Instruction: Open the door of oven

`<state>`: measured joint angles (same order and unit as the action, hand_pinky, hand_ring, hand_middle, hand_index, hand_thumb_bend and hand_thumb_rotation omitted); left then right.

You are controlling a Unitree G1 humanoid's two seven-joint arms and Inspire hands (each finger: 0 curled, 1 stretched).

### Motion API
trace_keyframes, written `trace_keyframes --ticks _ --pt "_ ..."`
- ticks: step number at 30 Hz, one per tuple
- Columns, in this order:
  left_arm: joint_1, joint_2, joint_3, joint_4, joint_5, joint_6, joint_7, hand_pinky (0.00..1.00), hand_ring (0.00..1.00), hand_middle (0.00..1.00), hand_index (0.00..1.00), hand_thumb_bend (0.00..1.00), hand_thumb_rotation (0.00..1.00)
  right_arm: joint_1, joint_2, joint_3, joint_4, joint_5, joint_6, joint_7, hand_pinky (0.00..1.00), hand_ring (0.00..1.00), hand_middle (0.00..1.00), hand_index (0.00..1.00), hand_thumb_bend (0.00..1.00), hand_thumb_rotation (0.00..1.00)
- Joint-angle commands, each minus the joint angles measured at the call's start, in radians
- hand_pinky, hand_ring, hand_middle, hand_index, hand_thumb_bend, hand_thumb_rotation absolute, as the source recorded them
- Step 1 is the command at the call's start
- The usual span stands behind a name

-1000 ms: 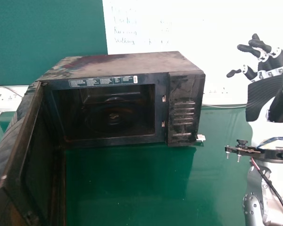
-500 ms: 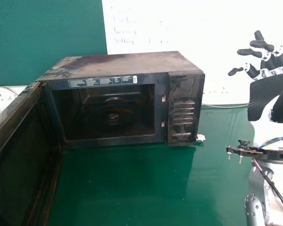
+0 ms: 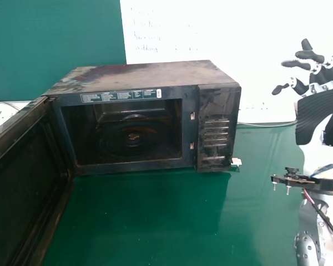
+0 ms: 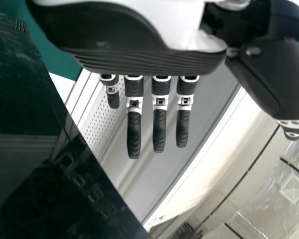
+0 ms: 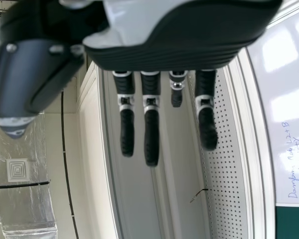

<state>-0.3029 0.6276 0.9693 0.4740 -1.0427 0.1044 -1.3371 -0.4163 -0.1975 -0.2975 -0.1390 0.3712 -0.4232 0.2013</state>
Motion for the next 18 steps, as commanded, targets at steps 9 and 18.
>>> trace_keyframes --ticks 9,18 --pt "-0.061 0.029 -0.026 0.014 0.004 -0.046 -0.036 0.31 0.37 0.50 0.59 0.99 0.52 0.000 0.003 0.011 -0.002 -0.006 0.004 -0.007 0.46 0.59 0.72 0.73 1.00 1.00" --pt "-0.112 -0.016 -0.028 -0.009 -0.014 -0.082 0.021 0.23 0.30 0.46 0.59 1.00 0.55 0.014 0.000 0.005 -0.019 -0.007 0.000 -0.011 0.45 0.59 0.72 0.73 1.00 1.00"
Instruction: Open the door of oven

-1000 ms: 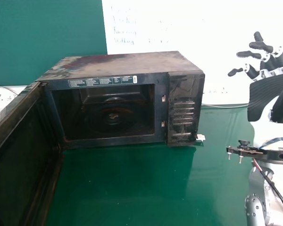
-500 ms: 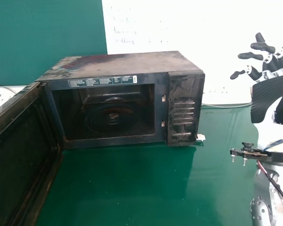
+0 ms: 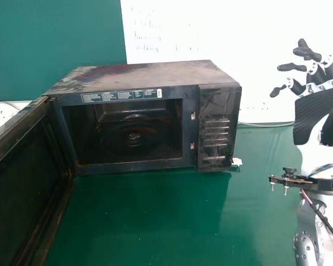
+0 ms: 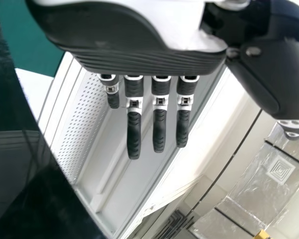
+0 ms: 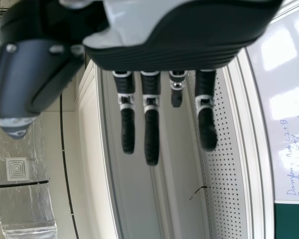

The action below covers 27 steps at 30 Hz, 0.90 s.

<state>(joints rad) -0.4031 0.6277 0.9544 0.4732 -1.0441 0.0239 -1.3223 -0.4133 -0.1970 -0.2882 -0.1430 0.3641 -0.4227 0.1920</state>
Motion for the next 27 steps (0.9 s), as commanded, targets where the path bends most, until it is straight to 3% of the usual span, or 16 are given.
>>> trace_keyframes --ticks 1,10,16,19,27 --pt "-0.013 -0.017 -0.018 -0.009 -0.007 -0.007 0.000 0.23 0.31 0.46 0.59 1.00 0.56 0.013 -0.001 -0.005 -0.019 0.002 0.001 -0.003 0.45 0.59 0.72 0.73 1.00 1.00" --pt "-0.013 -0.013 -0.046 -0.001 0.006 -0.029 -0.036 0.28 0.32 0.47 0.61 0.98 0.60 0.018 -0.006 -0.003 -0.016 0.013 0.005 0.008 0.46 0.59 0.72 0.74 1.00 1.00" --pt "-0.021 -0.005 -0.068 0.017 -0.001 0.009 -0.061 0.29 0.35 0.49 0.62 0.95 0.58 0.014 -0.005 -0.006 -0.008 0.018 0.006 0.011 0.46 0.59 0.71 0.74 1.00 1.00" --pt "-0.021 -0.011 -0.070 0.009 -0.003 0.015 -0.061 0.31 0.38 0.51 0.60 0.97 0.59 0.012 -0.007 -0.005 0.000 0.017 0.003 0.016 0.46 0.59 0.72 0.74 1.00 1.00" --pt "-0.016 -0.023 -0.074 -0.018 -0.001 0.004 -0.048 0.28 0.36 0.50 0.60 0.97 0.60 0.011 -0.006 -0.005 0.006 0.016 0.001 0.021 0.46 0.58 0.72 0.74 1.00 1.00"
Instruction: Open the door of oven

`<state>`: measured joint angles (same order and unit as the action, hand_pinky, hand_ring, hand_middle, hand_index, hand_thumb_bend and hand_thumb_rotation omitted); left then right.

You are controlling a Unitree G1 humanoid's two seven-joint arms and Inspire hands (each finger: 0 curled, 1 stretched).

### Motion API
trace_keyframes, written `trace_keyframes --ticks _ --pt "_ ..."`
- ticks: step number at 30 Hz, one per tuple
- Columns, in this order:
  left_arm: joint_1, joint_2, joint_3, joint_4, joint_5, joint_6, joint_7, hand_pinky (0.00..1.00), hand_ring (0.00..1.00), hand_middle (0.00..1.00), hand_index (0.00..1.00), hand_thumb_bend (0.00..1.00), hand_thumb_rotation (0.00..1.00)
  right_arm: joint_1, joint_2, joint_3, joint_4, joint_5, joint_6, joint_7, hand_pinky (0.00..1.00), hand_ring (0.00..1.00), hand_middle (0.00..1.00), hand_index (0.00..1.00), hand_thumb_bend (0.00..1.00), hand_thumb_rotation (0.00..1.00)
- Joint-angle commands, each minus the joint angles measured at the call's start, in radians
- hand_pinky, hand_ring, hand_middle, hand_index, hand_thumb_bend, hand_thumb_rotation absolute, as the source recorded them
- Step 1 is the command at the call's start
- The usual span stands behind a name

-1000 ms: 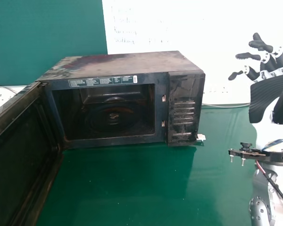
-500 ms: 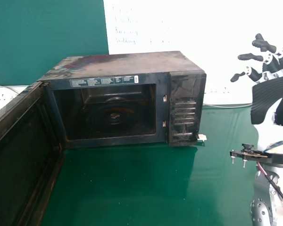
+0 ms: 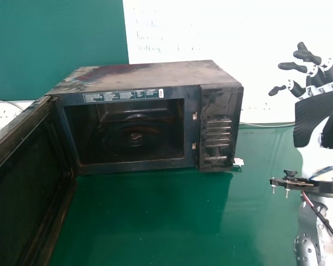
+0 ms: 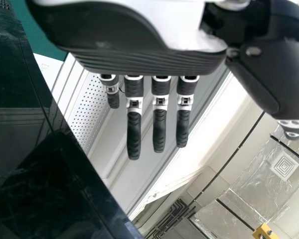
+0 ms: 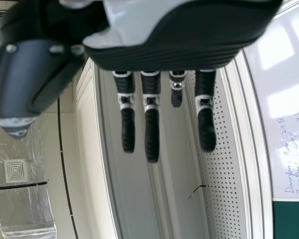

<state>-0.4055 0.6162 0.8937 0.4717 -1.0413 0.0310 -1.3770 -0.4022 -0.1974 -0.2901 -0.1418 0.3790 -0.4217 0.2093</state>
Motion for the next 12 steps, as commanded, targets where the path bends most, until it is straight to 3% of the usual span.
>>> trace_keyframes --ticks 1,6,12 --pt "-0.014 -0.012 -0.018 -0.021 -0.002 -0.002 0.007 0.28 0.35 0.49 0.60 0.97 0.60 0.001 -0.005 -0.003 0.003 -0.001 0.001 0.002 0.46 0.58 0.72 0.74 1.00 1.00" --pt "-0.019 -0.019 -0.038 -0.036 0.001 0.004 0.006 0.21 0.30 0.47 0.61 0.97 0.59 0.003 -0.002 0.003 -0.008 -0.005 0.009 -0.003 0.45 0.58 0.71 0.74 1.00 1.00" --pt "-0.027 -0.016 -0.083 -0.063 0.005 0.021 0.002 0.22 0.31 0.47 0.58 1.00 0.58 -0.006 -0.001 0.005 -0.004 -0.012 0.013 -0.008 0.45 0.59 0.72 0.74 1.00 1.00"
